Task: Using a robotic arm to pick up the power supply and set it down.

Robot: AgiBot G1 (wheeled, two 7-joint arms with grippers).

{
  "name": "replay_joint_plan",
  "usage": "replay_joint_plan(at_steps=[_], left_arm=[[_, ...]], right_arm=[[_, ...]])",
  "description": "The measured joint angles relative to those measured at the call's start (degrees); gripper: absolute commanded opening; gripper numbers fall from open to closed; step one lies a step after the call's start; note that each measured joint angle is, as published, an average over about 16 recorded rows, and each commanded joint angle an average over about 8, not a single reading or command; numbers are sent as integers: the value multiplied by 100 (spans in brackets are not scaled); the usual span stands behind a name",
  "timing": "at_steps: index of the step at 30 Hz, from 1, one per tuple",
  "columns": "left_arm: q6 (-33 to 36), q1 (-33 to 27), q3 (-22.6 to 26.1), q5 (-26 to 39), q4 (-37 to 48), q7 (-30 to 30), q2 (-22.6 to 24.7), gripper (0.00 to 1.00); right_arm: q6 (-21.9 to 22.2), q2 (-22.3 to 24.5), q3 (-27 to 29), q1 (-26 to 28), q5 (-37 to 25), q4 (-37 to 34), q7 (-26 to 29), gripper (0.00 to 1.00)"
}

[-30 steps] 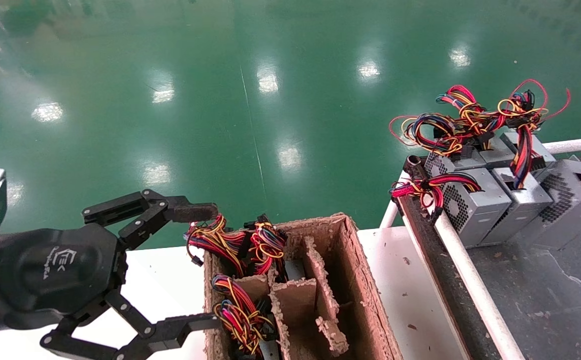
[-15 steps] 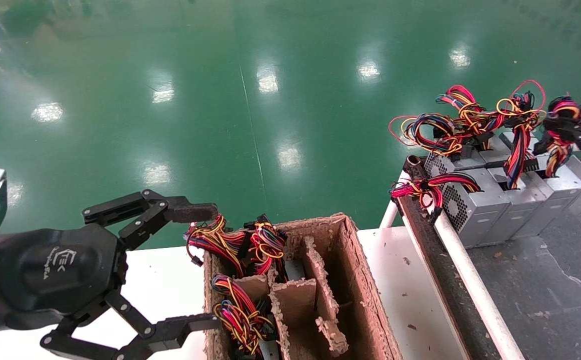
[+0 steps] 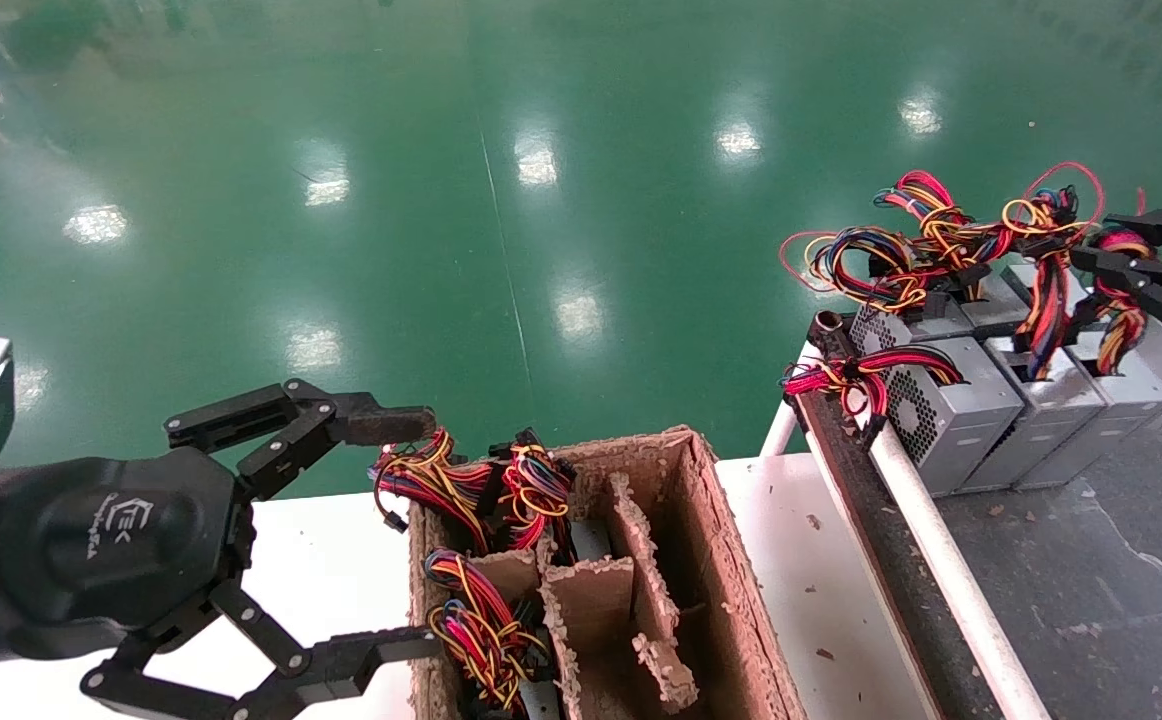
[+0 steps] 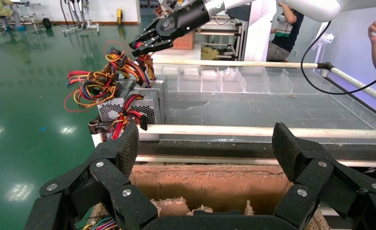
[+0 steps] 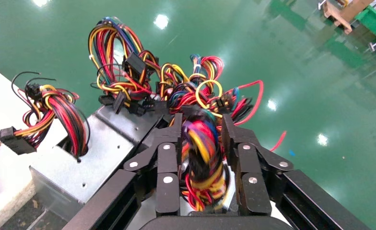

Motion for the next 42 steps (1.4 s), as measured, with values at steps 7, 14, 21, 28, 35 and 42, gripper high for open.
replay_joint_plan(at_steps=[7,14,21,28,35,42], left_arm=[[-1,-1,2,-2,0,1,-1,100],[-2,-1,5,-3,1,2,-2,100],[-3,-1,8,-4,3,4,-2,100],[-3,-2,11,-6,6,5,-2,100],[-3,-3,14,-7,7,7,-3,100],[-3,-4,16,-8,7,8,-4,100]], right_arm=[[-61,86,59,-62,119,68,61,100],[-154,161,131,-123,291,155,110,100],[-282,170,176,-223,517,305,143,100],[-474,115,178,-395,810,538,195,100],[-697,32,176,-614,1170,812,276,100],[-920,-52,173,-834,1533,1088,358,100]])
